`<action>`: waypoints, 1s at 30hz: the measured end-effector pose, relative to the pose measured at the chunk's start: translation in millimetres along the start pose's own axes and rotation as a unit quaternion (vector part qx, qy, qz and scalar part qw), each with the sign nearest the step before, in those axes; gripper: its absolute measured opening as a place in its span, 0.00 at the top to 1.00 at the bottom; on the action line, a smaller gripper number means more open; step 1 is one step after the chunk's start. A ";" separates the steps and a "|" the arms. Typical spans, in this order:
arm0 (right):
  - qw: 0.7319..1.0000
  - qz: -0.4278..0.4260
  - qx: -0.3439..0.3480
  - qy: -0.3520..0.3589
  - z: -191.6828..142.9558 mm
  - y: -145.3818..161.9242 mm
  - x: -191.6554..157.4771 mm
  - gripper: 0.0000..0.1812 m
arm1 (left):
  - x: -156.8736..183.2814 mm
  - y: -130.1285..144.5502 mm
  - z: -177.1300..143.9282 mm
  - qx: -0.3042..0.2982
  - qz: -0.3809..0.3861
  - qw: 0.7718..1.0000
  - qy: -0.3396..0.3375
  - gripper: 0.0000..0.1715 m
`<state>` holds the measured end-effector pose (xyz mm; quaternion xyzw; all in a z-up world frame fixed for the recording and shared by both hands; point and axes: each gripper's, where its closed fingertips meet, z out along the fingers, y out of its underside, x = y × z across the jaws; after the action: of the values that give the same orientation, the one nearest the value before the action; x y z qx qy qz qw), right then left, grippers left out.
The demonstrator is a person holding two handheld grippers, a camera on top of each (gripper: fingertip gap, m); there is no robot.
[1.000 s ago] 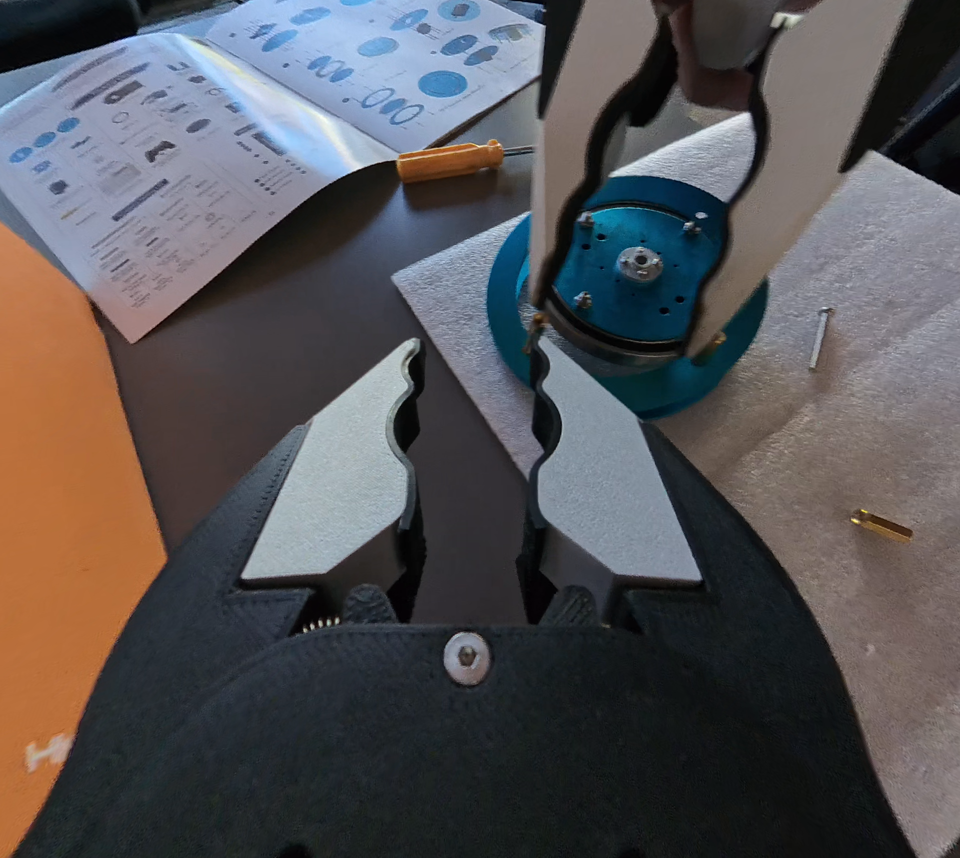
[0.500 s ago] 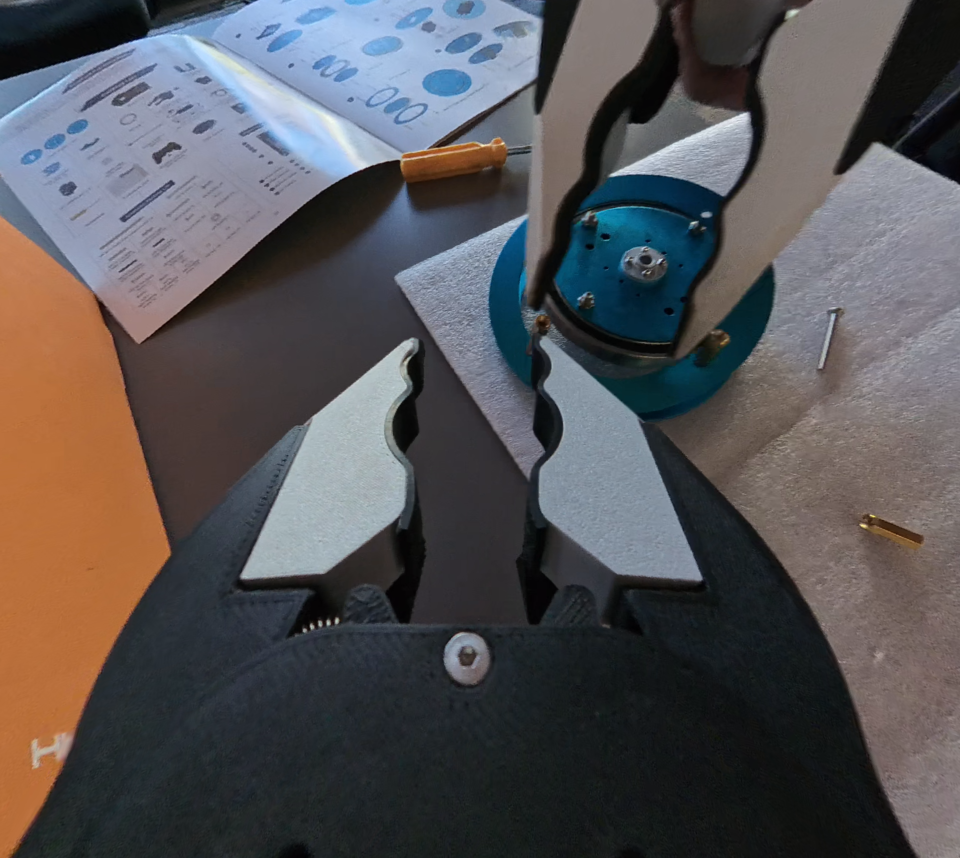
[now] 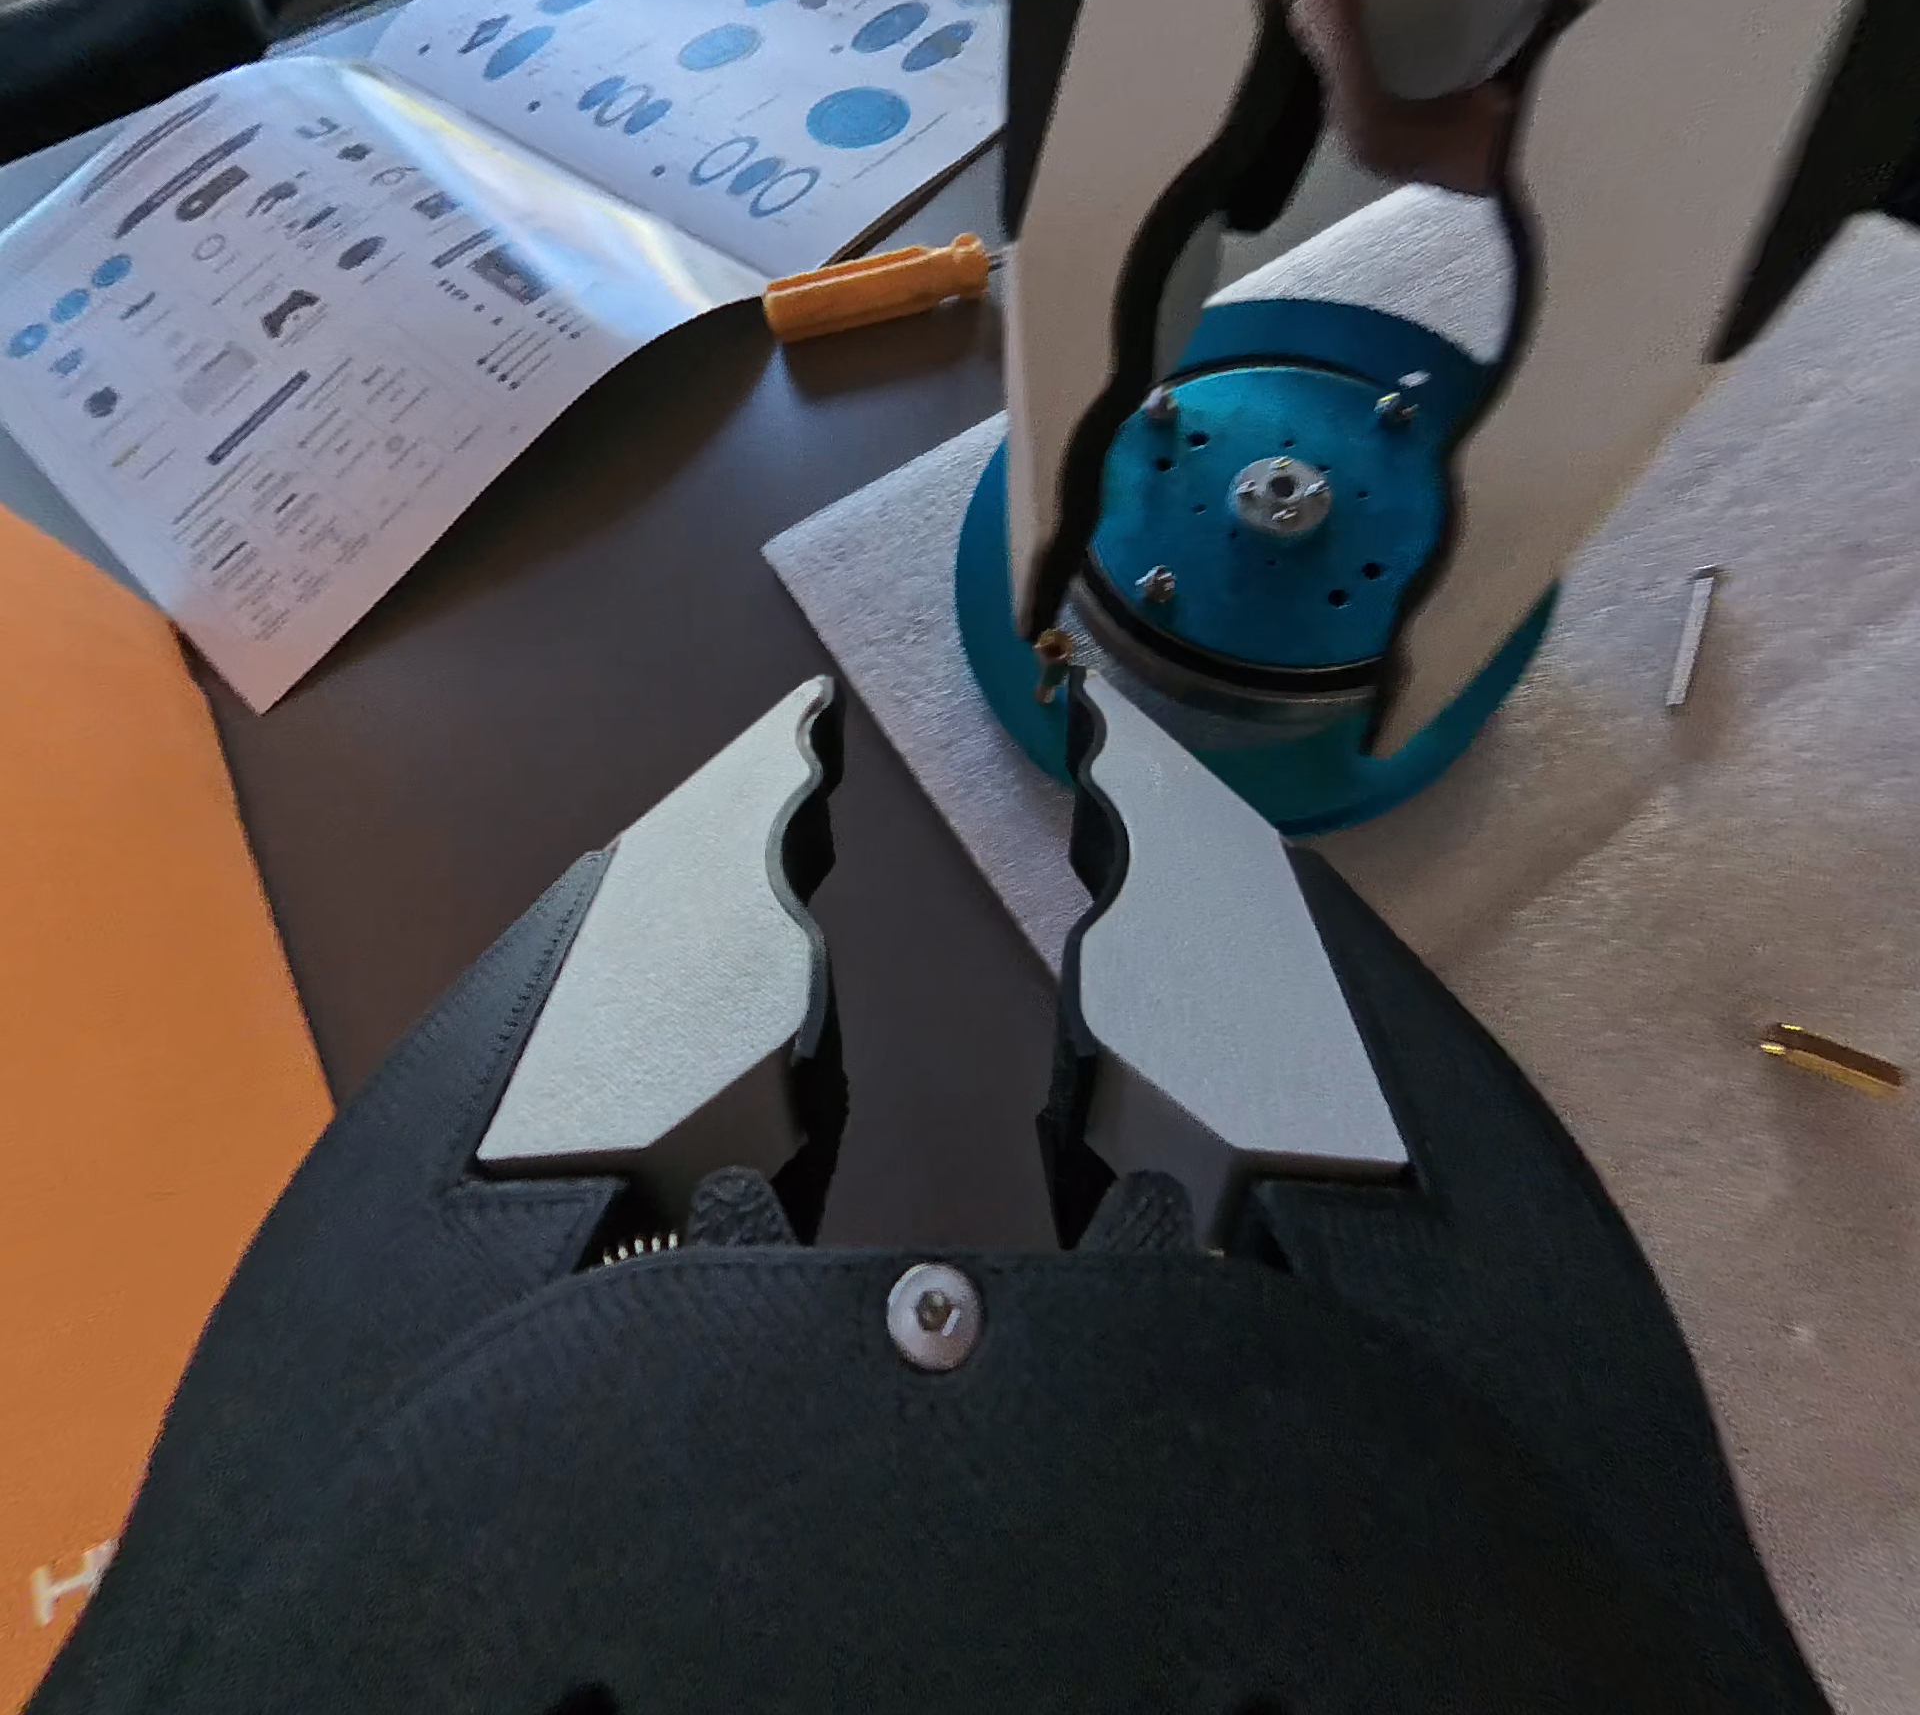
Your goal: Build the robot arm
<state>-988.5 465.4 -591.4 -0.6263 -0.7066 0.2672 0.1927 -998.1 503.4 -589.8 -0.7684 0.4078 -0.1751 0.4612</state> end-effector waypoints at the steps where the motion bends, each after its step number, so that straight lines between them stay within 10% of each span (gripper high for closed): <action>1: 1.000 -0.003 0.000 -0.001 0.1 -0.3 -1.4 0.68 | -3.9 3.1 0.9 -0.008 0.001 1.000 -0.009 0.75; 30: 1.000 -0.003 -0.010 -0.001 -1.5 -0.5 -5.2 0.68 | -13.0 2.7 -4.2 0.006 -0.024 0.999 -0.027 0.75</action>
<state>-987.3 460.5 -589.6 -0.6259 -0.7111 0.2606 0.1861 -1010.0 510.6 -588.6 -0.7799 0.3753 -0.1676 0.4720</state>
